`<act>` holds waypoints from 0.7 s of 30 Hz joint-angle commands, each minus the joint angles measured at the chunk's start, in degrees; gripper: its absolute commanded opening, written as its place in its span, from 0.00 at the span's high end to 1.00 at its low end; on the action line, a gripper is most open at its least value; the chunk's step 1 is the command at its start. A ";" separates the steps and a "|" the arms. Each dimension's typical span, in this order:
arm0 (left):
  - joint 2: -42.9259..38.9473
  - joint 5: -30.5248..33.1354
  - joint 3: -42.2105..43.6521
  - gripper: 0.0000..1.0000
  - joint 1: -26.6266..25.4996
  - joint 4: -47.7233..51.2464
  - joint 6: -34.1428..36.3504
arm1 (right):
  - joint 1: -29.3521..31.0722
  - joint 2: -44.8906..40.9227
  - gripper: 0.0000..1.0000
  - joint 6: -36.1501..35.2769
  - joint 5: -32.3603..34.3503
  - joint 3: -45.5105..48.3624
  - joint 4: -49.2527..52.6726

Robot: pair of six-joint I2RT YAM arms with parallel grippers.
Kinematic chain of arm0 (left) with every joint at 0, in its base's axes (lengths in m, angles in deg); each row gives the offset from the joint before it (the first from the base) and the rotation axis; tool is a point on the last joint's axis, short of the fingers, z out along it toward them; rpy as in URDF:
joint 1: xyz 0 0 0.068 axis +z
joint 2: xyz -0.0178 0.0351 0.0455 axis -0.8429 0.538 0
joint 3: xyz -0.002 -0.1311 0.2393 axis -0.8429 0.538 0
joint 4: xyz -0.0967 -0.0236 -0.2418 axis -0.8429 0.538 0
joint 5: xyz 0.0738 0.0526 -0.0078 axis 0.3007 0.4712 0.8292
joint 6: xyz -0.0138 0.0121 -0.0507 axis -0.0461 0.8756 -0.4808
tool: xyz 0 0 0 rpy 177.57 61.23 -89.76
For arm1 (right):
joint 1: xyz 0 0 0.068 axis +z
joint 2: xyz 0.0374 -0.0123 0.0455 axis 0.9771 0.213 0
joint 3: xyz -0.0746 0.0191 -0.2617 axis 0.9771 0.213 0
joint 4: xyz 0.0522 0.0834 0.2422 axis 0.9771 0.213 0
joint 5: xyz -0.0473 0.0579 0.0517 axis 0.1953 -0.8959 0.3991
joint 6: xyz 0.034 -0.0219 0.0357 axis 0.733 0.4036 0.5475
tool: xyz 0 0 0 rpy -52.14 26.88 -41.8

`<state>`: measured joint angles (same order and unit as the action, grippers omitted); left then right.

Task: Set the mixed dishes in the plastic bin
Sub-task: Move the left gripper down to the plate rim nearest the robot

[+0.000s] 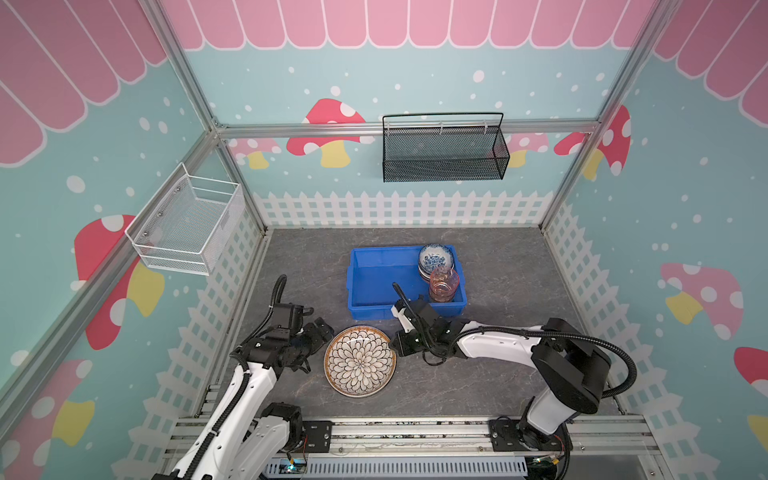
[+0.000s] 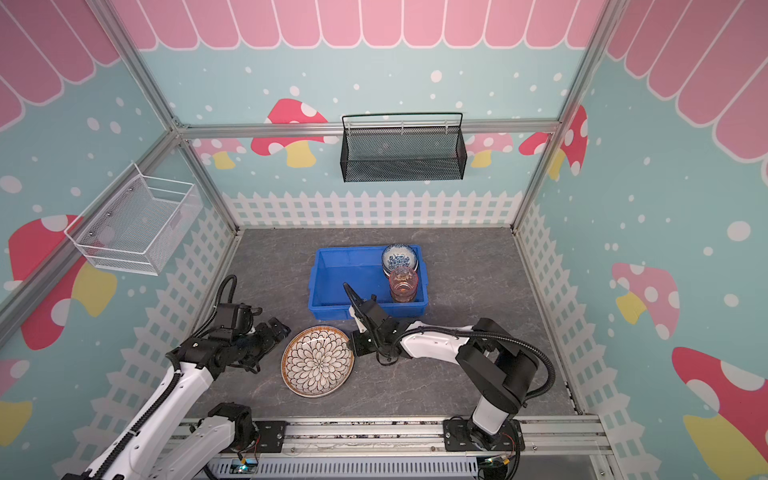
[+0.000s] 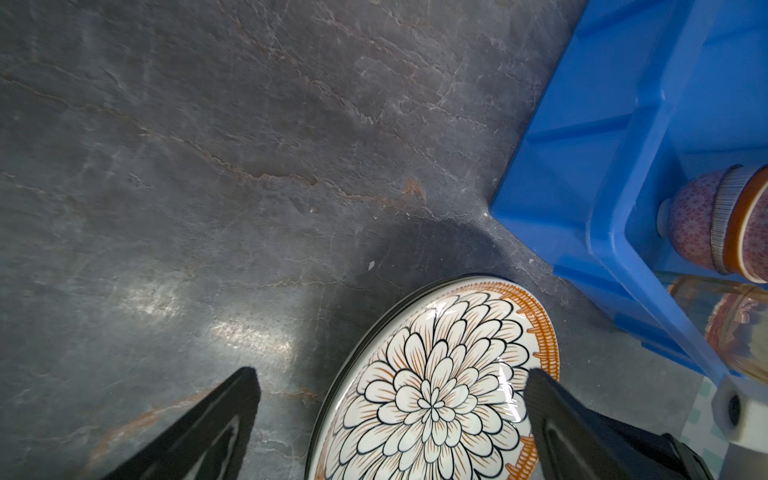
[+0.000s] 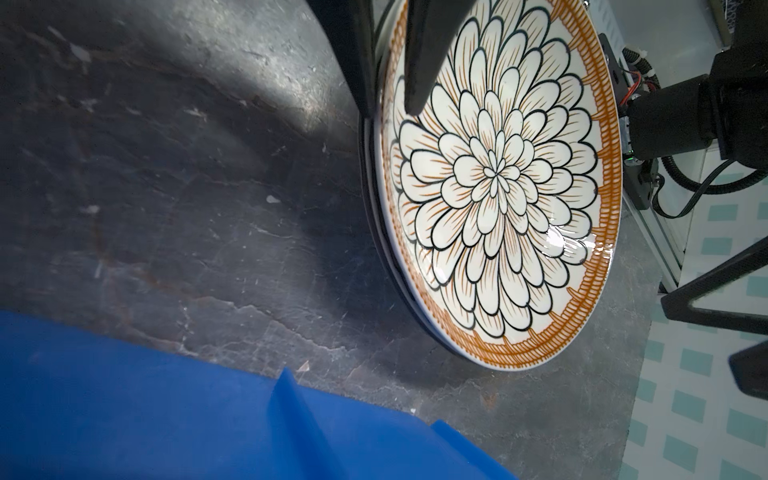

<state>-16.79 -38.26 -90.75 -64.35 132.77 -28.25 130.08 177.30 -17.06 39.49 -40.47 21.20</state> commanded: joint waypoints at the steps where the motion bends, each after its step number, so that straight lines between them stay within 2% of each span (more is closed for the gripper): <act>1: -0.04 -0.32 0.88 0.00 -0.31 -0.71 -0.88 | 0.24 -0.95 0.85 -0.17 -1.18 -2.20 -0.39; 10: -0.07 -0.36 0.88 0.01 -0.29 -0.73 -0.87 | -0.53 -2.23 0.91 -0.70 0.10 -2.54 0.76; 21: -0.05 -0.75 0.94 0.01 -0.40 -0.86 -1.05 | -1.67 -3.10 0.92 -1.49 0.41 -2.56 1.81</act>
<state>-16.79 -38.43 -90.46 -64.35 132.64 -28.47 128.69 175.29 -18.09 39.80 -41.63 22.95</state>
